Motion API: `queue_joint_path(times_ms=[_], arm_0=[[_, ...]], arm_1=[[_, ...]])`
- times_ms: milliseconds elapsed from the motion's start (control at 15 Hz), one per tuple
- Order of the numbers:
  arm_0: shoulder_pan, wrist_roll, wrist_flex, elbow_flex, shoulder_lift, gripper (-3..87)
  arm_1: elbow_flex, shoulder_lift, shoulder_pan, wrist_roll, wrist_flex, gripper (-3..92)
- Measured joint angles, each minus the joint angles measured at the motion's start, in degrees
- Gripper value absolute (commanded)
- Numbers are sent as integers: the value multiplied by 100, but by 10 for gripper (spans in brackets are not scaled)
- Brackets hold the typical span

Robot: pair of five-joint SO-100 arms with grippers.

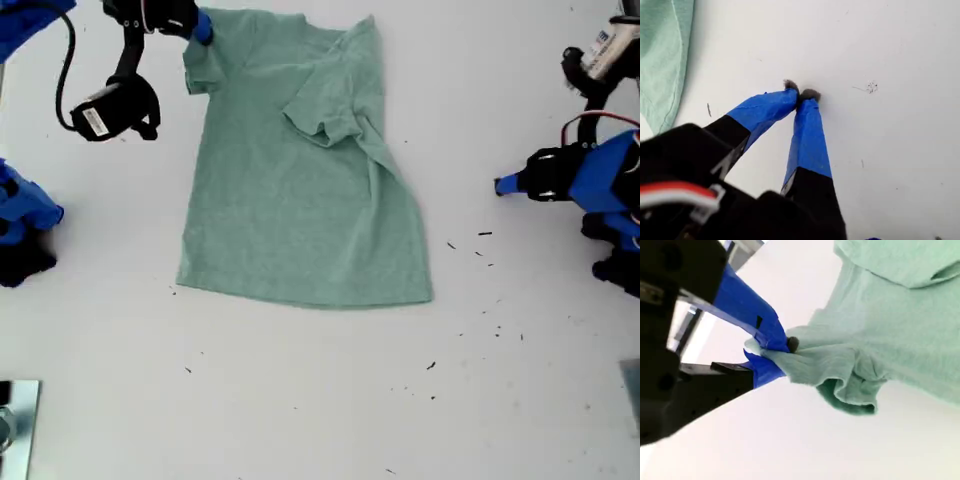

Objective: Fold t shirt

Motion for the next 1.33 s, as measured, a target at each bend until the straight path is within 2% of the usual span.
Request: queue_joint_path(times_ms=[133,333,467,533,600,667,733,800,867,933,1000,1067,1333], arm_0=[[554,-193,-132,-712,-650,-3],[1538,-290,-422,-2918,-2470,-2],[1758,-387,-879,-3480,-3480,220],[1714,-387,-949,-3586,-3841,278],[1661,-404,-923,-3656,-4157,294],[1564,-510,-826,-3683,-4245,278],[1397,-563,-369,-3709,-4201,240],[1230,-624,237,-3612,-3850,167],[1081,-633,668,-3428,-3190,50],[967,-633,1107,-3305,-2303,-2],[879,-712,1591,-2795,-1301,-2],[888,-853,1512,-1740,-316,-2],[2224,-2909,-765,5045,4078,-2]], arm_1=[[0,0,0,0,0,23],[0,0,0,0,0,23],[0,0,0,0,0,23],[0,0,0,0,0,23],[0,0,0,18,0,23],[0,0,0,35,0,23],[0,0,0,35,0,23],[0,0,0,44,0,23],[0,0,0,44,0,23],[0,0,0,53,18,23],[0,0,0,53,35,23],[0,0,0,53,35,23],[0,0,0,53,35,23]])
